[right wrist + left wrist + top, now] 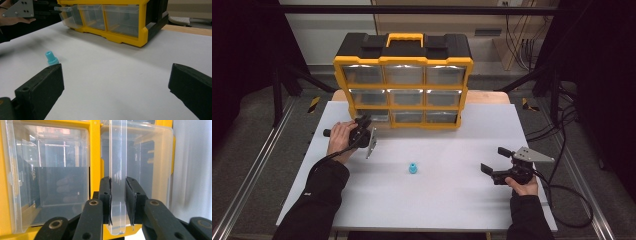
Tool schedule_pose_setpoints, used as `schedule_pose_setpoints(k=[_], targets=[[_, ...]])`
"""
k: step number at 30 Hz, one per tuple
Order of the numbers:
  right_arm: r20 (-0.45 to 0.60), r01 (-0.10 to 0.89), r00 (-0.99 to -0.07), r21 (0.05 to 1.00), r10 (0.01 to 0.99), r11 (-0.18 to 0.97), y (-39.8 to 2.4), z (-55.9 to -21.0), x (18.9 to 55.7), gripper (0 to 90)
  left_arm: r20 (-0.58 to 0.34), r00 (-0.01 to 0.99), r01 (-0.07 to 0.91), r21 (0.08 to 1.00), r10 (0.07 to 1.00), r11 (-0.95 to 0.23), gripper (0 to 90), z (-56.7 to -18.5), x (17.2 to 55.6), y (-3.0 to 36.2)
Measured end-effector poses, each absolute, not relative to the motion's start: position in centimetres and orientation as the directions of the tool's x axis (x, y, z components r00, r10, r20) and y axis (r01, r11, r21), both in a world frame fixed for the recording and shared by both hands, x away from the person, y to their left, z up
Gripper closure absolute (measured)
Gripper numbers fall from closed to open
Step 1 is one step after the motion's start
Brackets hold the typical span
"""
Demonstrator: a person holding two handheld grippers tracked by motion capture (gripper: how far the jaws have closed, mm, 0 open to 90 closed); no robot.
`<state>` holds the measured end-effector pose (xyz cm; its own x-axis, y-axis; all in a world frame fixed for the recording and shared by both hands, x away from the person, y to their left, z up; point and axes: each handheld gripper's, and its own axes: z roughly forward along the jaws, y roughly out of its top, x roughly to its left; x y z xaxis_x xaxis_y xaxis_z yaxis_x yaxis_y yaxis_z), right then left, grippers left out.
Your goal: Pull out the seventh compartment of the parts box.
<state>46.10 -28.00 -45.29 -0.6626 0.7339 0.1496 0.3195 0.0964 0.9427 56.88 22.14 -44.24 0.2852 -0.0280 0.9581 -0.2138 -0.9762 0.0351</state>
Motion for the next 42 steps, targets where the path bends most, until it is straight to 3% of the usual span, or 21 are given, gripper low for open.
schedule_pose_setpoints(k=[42], targets=[[0.152, 0.327, -0.661, 0.940, 0.735, 0.100, -27.9, -45.3, 46.1, 0.7, 0.959, 0.281, -0.206, 0.027, -0.032, -0.978, 75.7, -44.3, 55.3, 22.2]])
